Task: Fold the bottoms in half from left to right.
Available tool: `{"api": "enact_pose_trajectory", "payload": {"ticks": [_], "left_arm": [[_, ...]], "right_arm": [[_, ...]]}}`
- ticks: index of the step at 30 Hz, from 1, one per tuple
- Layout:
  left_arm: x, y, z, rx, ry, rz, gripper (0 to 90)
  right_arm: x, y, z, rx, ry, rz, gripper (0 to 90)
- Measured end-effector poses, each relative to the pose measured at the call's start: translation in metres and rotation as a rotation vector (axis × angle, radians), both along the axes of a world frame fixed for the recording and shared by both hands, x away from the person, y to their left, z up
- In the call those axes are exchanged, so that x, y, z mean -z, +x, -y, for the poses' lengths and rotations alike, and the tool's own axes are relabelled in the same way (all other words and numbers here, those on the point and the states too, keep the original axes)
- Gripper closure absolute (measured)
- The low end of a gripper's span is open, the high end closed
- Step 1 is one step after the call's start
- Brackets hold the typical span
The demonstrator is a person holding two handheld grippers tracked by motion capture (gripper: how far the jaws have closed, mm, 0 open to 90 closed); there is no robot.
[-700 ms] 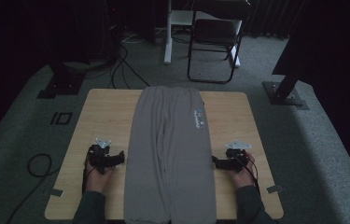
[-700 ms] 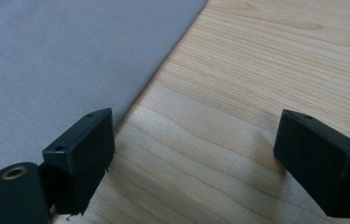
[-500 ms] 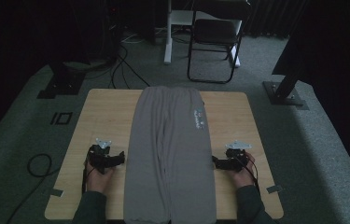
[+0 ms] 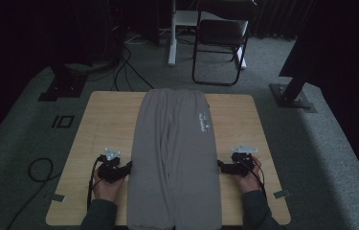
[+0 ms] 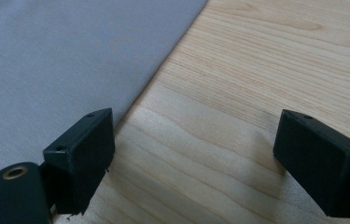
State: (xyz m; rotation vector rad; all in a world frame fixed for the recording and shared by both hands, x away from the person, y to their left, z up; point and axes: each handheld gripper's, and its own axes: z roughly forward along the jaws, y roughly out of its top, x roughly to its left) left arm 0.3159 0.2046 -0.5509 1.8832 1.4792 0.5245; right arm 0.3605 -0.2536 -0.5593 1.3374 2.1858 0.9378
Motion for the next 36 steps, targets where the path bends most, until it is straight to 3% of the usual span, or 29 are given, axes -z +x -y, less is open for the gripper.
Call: {"api": "enact_pose_trajectory", "payload": {"ticks": [4,6,7,13,20,27,32,36], "left_arm": [[0.002,-0.002,0.014,0.015,0.028,0.013,43.2],[0.002,-0.003,0.021,0.009,0.082,0.019,43.4],[0.002,-0.003,0.022,0.009,0.088,0.02,44.1],[0.0,-0.005,0.011,-0.009,0.078,0.011,68.2],[-0.002,-0.006,-0.015,-0.057,0.067,-0.016,75.4],[-0.003,-0.007,-0.028,-0.059,-0.001,-0.042,88.9],[-0.016,-0.01,-0.023,-0.028,-0.037,0.02,89.7],[-0.034,-0.01,-0.011,0.032,-0.055,0.078,89.8]], "right_arm": [[0.0,0.0,0.0,0.0,0.0,0.0,12.4],[0.0,0.0,0.0,0.0,0.0,0.0,12.4],[0.0,0.0,0.0,0.0,0.0,0.0,12.4],[0.0,0.0,0.0,0.0,0.0,0.0,12.4],[0.0,0.0,0.0,0.0,0.0,0.0,12.4],[0.0,0.0,0.0,0.0,0.0,0.0,12.4],[0.0,0.0,0.0,-0.001,0.0,0.0,12.7],[0.0,-0.001,0.0,-0.003,-0.001,0.001,12.7]]}}
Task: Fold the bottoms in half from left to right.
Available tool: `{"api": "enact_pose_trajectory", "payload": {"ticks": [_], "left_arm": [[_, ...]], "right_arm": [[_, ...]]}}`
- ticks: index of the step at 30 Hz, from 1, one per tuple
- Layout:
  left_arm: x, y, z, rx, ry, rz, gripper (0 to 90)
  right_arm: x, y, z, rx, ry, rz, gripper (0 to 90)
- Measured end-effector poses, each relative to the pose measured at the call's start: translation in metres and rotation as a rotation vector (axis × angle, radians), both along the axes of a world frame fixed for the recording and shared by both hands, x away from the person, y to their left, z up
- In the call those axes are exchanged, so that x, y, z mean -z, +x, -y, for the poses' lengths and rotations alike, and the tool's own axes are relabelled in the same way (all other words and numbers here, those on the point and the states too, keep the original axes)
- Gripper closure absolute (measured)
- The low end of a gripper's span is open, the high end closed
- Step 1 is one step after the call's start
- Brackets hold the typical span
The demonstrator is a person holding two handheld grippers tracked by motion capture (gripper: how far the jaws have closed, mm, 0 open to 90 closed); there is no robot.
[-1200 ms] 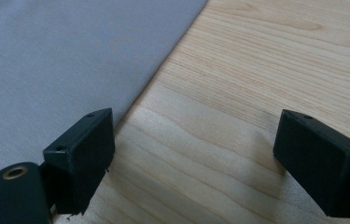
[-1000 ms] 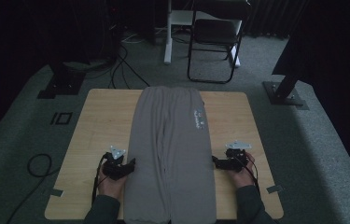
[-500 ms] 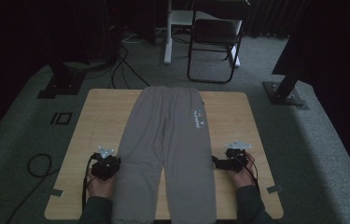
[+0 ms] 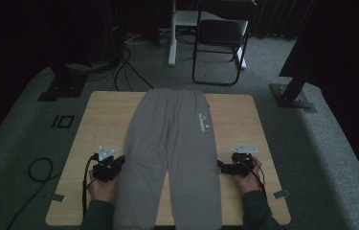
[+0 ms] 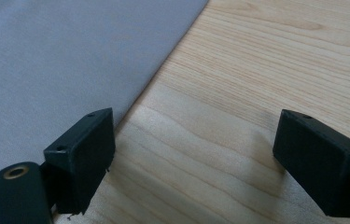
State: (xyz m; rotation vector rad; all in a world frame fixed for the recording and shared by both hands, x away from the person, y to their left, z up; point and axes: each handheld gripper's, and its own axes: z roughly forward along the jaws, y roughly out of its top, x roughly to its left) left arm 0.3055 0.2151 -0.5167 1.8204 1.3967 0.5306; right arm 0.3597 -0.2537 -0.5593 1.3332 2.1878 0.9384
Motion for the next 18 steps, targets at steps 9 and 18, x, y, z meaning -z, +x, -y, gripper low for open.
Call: {"api": "enact_pose_trajectory", "payload": {"ticks": [9,18], "left_arm": [[-0.038,0.026,0.083,0.237,-0.071,0.042,89.9],[-0.073,0.049,0.217,0.521,-0.092,0.095,90.0]], "right_arm": [[0.0,-0.001,0.0,-0.003,-0.001,-0.001,12.6],[0.0,0.0,0.004,0.021,0.005,0.001,14.3]]}}
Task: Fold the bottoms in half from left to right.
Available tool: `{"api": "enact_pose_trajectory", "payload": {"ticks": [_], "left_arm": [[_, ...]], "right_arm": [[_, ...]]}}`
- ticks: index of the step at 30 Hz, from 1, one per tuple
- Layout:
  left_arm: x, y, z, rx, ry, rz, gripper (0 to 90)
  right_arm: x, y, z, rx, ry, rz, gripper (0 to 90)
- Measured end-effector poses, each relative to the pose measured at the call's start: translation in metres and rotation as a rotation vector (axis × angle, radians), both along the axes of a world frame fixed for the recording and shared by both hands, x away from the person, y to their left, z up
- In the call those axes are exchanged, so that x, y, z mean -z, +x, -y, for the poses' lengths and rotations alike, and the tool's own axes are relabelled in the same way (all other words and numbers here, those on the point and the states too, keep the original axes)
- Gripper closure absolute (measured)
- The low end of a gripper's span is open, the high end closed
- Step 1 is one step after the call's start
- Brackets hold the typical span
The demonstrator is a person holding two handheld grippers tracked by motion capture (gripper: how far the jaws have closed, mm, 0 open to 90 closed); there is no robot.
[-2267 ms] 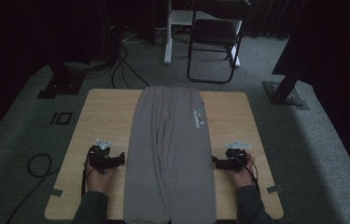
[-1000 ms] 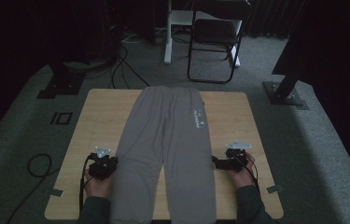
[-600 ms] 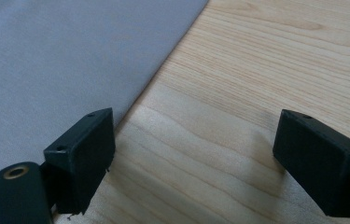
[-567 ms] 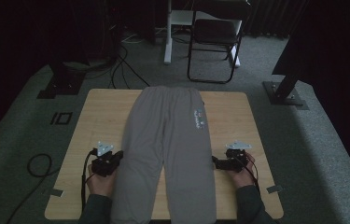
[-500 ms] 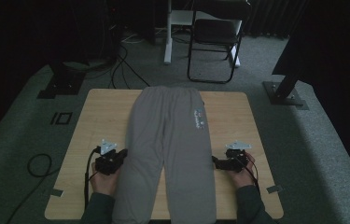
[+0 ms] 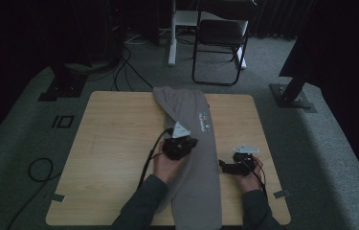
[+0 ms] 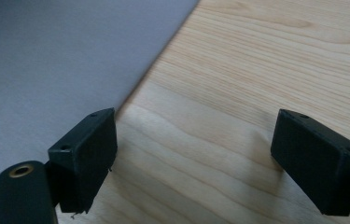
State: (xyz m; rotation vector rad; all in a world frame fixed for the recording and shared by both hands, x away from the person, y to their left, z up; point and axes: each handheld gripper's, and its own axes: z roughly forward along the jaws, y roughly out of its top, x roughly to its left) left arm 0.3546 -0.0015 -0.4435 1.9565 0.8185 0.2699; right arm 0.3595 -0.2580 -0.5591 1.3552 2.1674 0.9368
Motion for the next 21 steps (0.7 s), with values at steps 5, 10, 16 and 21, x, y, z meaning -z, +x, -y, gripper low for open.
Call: {"api": "enact_pose_trajectory", "payload": {"ticks": [5,10,16,21], "left_arm": [[0.016,0.006,0.044,0.072,-0.032,-0.044,90.0],[0.034,0.014,0.037,0.075,-0.033,-0.109,72.5],[0.04,0.013,-0.013,-0.029,0.004,-0.104,68.6],[0.063,0.014,-0.047,-0.111,0.058,-0.127,68.2]], "right_arm": [[0.0,0.0,0.005,0.021,0.001,0.002,15.2],[0.0,-0.001,0.007,0.026,0.001,0.006,17.8],[-0.002,-0.002,0.01,0.06,0.004,0.009,30.9],[-0.009,-0.005,0.006,0.059,0.03,0.032,39.3]]}}
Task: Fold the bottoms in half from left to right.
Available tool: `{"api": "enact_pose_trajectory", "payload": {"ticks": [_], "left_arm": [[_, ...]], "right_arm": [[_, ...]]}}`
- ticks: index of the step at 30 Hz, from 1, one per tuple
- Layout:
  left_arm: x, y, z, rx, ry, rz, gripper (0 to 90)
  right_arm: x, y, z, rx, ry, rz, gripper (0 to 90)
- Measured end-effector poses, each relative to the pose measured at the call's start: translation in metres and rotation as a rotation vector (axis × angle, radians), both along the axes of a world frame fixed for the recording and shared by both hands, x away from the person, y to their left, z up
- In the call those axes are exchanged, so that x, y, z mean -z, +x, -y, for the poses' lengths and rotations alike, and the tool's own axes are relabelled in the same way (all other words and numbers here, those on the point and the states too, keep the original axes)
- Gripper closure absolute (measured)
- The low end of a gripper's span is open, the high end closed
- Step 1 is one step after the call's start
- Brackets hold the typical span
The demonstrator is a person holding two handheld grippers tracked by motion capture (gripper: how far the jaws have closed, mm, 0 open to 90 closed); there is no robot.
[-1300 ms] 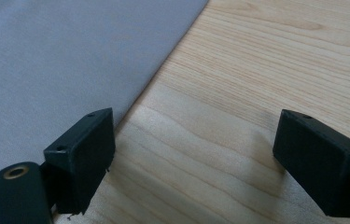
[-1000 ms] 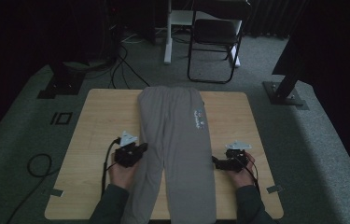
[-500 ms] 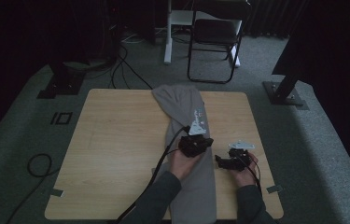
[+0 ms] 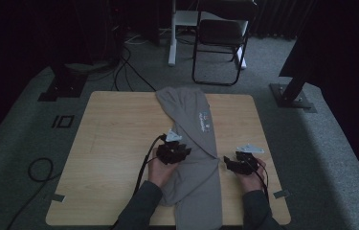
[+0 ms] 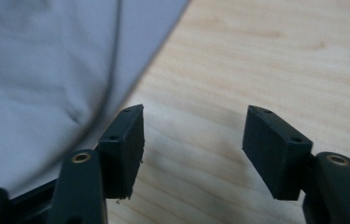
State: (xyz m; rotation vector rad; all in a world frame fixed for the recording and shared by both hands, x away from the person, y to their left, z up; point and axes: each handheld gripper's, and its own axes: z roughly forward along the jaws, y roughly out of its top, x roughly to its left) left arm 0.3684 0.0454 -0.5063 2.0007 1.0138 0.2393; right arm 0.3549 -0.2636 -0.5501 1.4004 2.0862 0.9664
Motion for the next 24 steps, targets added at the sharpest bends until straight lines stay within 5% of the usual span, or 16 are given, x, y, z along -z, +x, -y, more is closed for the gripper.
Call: {"api": "enact_pose_trajectory", "payload": {"ticks": [4,11,13,18,22,24], "left_arm": [[0.025,0.005,-0.008,-0.032,0.036,-0.061,69.0],[0.034,-0.002,0.006,0.016,0.096,-0.039,70.6],[0.038,-0.003,0.012,0.024,0.184,-0.029,74.0],[0.041,0.001,0.004,-0.028,0.17,-0.017,77.2],[0.041,0.007,-0.002,-0.049,0.17,-0.013,76.7],[0.041,0.011,-0.006,-0.06,0.174,-0.013,76.5]], "right_arm": [[-0.009,-0.005,-0.008,-0.019,0.022,0.041,39.8],[-0.021,-0.022,-0.029,-0.145,0.053,0.091,44.9],[-0.024,-0.03,-0.044,-0.201,0.043,0.112,45.9],[-0.018,-0.035,-0.066,-0.272,-0.009,0.062,45.7],[-0.006,-0.033,-0.074,-0.271,-0.078,0.022,44.4],[-0.003,-0.029,-0.075,-0.266,-0.075,0.007,44.5]]}}
